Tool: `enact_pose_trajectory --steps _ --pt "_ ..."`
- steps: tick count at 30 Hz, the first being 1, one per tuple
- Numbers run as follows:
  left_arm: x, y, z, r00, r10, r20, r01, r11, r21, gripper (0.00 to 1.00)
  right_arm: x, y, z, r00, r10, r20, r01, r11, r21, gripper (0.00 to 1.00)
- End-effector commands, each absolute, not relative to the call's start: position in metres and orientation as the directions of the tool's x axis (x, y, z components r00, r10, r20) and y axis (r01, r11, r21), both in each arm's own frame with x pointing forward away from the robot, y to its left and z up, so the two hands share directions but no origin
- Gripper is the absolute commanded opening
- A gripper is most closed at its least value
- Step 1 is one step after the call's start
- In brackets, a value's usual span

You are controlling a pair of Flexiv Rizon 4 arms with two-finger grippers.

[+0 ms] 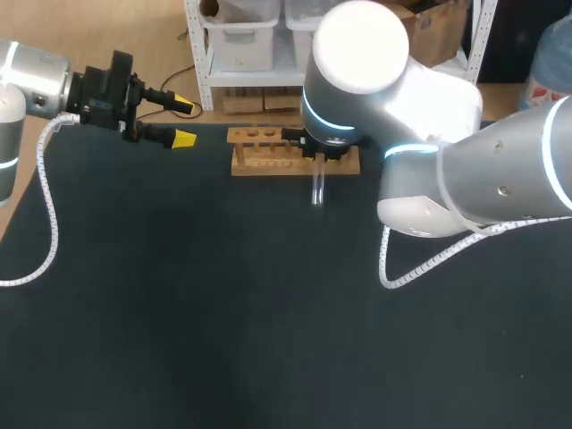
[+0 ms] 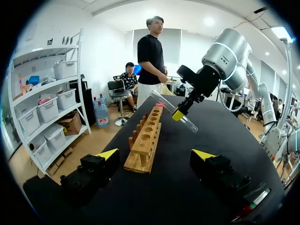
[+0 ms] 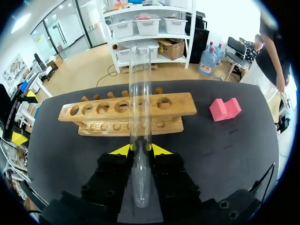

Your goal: Grasp the test tube, adjust it, and insert it.

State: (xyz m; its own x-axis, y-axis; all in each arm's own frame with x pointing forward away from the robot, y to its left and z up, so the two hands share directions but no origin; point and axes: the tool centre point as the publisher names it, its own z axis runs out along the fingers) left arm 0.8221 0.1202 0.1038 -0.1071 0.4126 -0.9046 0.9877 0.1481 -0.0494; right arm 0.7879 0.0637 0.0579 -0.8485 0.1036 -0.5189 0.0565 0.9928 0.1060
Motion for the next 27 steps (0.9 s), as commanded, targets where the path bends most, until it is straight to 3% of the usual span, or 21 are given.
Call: enact_pose_trajectory --steps 1,27 --pt "0.823 0.120 0.103 -0.107 0.413 -0.904 0.988 0.147 -0.050 1.00 0.764 0.058 0.072 -0.823 0.111 -0.557 0.063 0.992 0.105 0.00" --pt "0.823 0.120 0.103 -0.107 0.413 -0.904 0.988 0.147 -0.050 1.00 0.699 0.022 0.119 -0.791 0.077 -0.607 0.005 0.993 0.120 0.00"
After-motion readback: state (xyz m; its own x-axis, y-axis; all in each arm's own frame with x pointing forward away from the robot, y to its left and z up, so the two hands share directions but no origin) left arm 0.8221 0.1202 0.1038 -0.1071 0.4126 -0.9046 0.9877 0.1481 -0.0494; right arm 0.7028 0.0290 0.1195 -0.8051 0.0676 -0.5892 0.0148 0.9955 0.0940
